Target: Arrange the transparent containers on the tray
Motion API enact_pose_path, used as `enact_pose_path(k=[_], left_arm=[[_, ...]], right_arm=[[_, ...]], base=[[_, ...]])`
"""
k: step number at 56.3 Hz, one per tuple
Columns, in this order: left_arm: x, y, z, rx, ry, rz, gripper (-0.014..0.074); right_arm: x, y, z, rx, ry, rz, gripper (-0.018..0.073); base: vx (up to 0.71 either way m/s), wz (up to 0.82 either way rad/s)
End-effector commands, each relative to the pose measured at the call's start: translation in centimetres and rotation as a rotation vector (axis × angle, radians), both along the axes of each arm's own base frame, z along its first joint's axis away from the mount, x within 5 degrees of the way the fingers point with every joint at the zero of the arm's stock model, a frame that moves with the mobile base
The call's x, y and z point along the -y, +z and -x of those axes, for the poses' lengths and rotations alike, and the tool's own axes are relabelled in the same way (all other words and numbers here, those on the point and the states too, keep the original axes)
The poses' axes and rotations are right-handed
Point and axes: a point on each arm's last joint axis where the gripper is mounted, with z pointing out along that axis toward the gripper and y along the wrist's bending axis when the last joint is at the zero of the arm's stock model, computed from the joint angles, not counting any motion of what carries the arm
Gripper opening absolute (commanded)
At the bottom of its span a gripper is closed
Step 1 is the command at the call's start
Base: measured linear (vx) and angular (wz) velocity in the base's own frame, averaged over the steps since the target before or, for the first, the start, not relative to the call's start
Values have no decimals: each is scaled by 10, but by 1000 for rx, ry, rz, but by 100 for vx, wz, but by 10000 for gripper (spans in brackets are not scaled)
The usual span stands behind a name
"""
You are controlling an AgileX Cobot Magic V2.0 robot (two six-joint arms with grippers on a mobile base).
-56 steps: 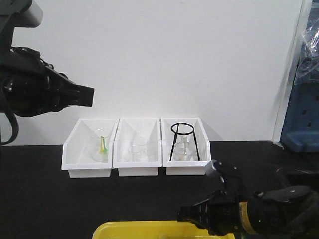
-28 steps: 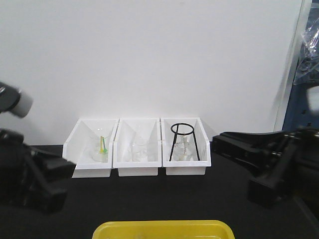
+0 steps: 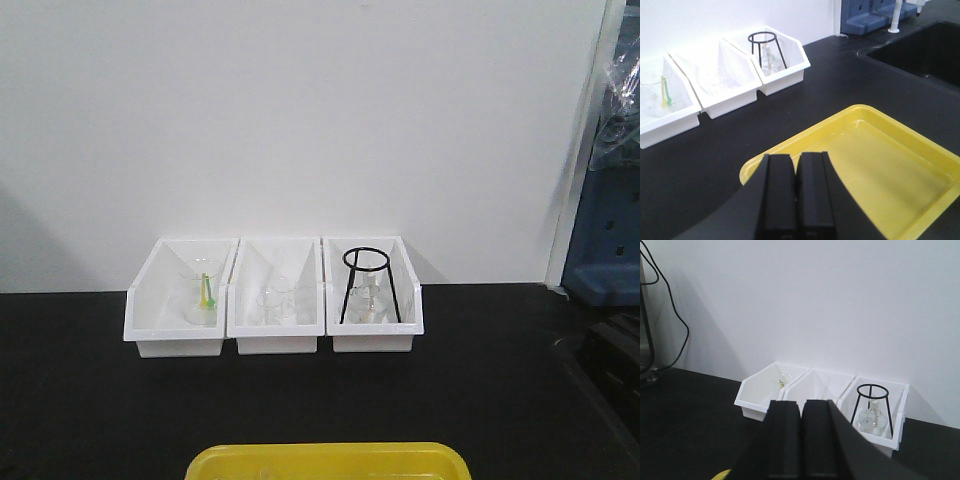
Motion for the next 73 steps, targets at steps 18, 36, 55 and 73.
enact_pose_path(k=[18, 36, 55, 73], left_arm=[[-1, 17, 0, 99, 17, 70, -8], [-10, 10, 1, 225, 49, -98, -6], [-50, -23, 44, 369, 332, -133, -6], [-53, -29, 50, 406, 348, -161, -6]], right_arm=[[4, 9, 0, 46, -39, 22, -13], [4, 9, 0, 46, -39, 22, -13], [3, 9, 0, 45, -33, 23, -13], [3, 9, 0, 45, -29, 24, -13]], base=[[0, 0], [0, 0], [0, 0], [0, 0]])
